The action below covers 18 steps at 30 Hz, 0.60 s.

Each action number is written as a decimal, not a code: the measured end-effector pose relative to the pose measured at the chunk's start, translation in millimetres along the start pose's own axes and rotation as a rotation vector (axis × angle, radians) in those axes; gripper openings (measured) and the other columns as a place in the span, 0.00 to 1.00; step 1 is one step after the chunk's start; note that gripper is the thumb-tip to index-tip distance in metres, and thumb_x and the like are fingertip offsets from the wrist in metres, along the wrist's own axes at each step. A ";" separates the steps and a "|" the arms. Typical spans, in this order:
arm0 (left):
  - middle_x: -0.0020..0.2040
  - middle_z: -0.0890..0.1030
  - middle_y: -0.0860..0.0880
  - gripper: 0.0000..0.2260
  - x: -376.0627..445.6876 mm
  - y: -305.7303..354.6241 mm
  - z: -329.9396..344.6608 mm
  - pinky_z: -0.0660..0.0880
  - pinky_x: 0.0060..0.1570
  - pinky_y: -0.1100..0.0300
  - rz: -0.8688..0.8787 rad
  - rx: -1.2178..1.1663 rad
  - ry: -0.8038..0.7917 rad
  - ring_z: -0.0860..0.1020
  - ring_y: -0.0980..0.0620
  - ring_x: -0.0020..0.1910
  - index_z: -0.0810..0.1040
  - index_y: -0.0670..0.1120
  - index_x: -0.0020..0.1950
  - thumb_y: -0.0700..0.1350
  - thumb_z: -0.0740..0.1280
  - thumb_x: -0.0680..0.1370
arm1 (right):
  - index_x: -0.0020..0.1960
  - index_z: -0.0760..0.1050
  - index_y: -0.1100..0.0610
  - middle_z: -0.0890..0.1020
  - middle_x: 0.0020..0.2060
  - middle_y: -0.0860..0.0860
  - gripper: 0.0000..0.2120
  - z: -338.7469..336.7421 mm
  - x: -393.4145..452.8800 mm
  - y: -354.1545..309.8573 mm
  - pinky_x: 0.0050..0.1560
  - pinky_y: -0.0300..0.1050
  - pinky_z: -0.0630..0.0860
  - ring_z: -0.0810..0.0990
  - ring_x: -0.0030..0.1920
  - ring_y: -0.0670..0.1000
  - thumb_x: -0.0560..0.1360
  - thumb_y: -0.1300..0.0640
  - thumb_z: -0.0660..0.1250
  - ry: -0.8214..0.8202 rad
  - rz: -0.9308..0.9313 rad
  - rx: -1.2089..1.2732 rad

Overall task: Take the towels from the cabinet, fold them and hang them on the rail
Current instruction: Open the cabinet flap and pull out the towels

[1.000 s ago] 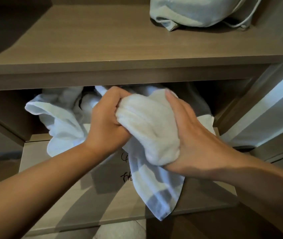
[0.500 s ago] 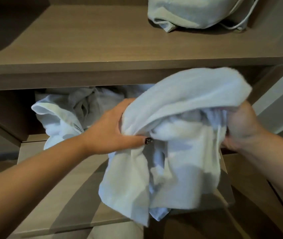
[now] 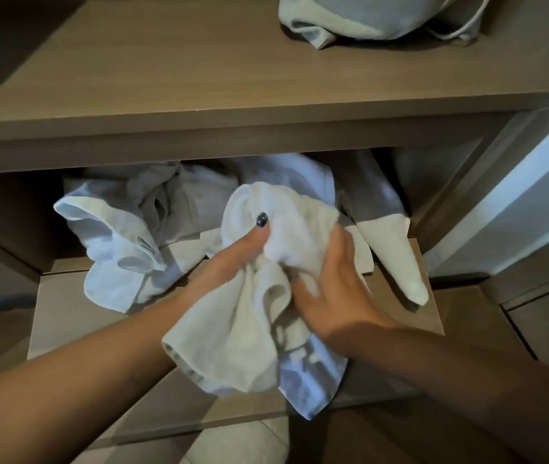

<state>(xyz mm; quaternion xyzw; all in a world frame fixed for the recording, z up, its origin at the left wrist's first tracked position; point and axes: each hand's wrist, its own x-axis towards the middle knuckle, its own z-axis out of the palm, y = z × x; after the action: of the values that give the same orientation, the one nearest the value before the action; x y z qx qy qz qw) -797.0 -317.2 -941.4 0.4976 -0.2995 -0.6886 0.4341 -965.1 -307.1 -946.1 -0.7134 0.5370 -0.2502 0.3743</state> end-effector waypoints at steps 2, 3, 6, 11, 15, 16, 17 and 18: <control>0.31 0.83 0.48 0.10 4.2 -2.0 -4.7 0.77 0.29 0.66 0.011 -0.070 -0.050 0.82 0.56 0.29 0.80 0.44 0.44 0.50 0.72 0.71 | 0.78 0.38 0.52 0.48 0.74 0.39 0.49 -5.0 -3.1 2.5 0.73 0.45 0.57 0.51 0.75 0.43 0.72 0.44 0.68 -0.188 -0.044 -0.092; 0.28 0.82 0.50 0.16 4.4 -3.1 -9.0 0.76 0.29 0.68 0.046 -0.026 -0.044 0.82 0.56 0.30 0.81 0.44 0.42 0.51 0.79 0.62 | 0.79 0.39 0.50 0.47 0.72 0.35 0.49 -10.6 -3.0 4.9 0.73 0.43 0.55 0.49 0.74 0.40 0.71 0.43 0.69 -0.241 -0.047 -0.098; 0.36 0.85 0.51 0.29 8.4 -11.3 -32.0 0.77 0.36 0.66 0.087 0.104 0.047 0.82 0.49 0.43 0.81 0.44 0.50 0.51 0.79 0.51 | 0.76 0.56 0.47 0.59 0.73 0.40 0.45 -35.2 5.7 12.4 0.67 0.35 0.63 0.61 0.72 0.40 0.66 0.37 0.70 -0.098 -0.080 0.067; 0.41 0.86 0.52 0.28 -0.1 -15.5 -26.2 0.78 0.38 0.68 0.095 0.241 -0.170 0.84 0.58 0.41 0.79 0.43 0.55 0.48 0.84 0.59 | 0.68 0.69 0.43 0.75 0.63 0.41 0.29 -41.7 28.6 22.7 0.56 0.38 0.77 0.76 0.60 0.39 0.71 0.52 0.76 -0.170 -0.077 0.215; 0.49 0.86 0.52 0.32 -2.4 -19.2 -19.0 0.78 0.44 0.66 0.157 0.182 -0.197 0.84 0.56 0.49 0.76 0.47 0.59 0.50 0.82 0.60 | 0.59 0.75 0.46 0.81 0.49 0.41 0.16 -11.1 23.5 29.7 0.47 0.29 0.71 0.79 0.51 0.41 0.74 0.56 0.73 0.006 -0.053 0.093; 0.51 0.86 0.52 0.36 -0.7 -22.0 -21.7 0.78 0.46 0.67 0.182 0.250 -0.188 0.83 0.56 0.53 0.75 0.48 0.61 0.54 0.84 0.57 | 0.56 0.75 0.46 0.81 0.47 0.41 0.14 -4.7 21.1 29.0 0.44 0.29 0.72 0.79 0.49 0.40 0.73 0.55 0.74 0.035 -0.042 0.098; 0.53 0.85 0.52 0.36 -0.4 -24.2 -24.4 0.78 0.48 0.66 0.188 0.315 -0.157 0.82 0.56 0.55 0.76 0.49 0.61 0.55 0.84 0.56 | 0.54 0.76 0.45 0.81 0.46 0.41 0.14 -0.6 21.3 28.7 0.44 0.29 0.72 0.79 0.47 0.39 0.71 0.54 0.75 0.035 -0.040 0.115; 0.54 0.85 0.52 0.33 0.5 -27.4 -30.7 0.78 0.48 0.66 0.189 0.381 -0.122 0.82 0.55 0.56 0.78 0.49 0.60 0.53 0.84 0.59 | 0.53 0.76 0.46 0.82 0.46 0.41 0.15 0.2 23.9 27.5 0.46 0.29 0.73 0.79 0.48 0.39 0.70 0.53 0.76 -0.009 -0.039 0.136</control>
<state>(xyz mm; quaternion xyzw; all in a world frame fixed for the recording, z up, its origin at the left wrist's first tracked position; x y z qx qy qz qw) -776.3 -304.8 -974.8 0.4976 -0.4952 -0.6047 0.3761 -973.7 -333.8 -969.4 -0.6978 0.5030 -0.2904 0.4192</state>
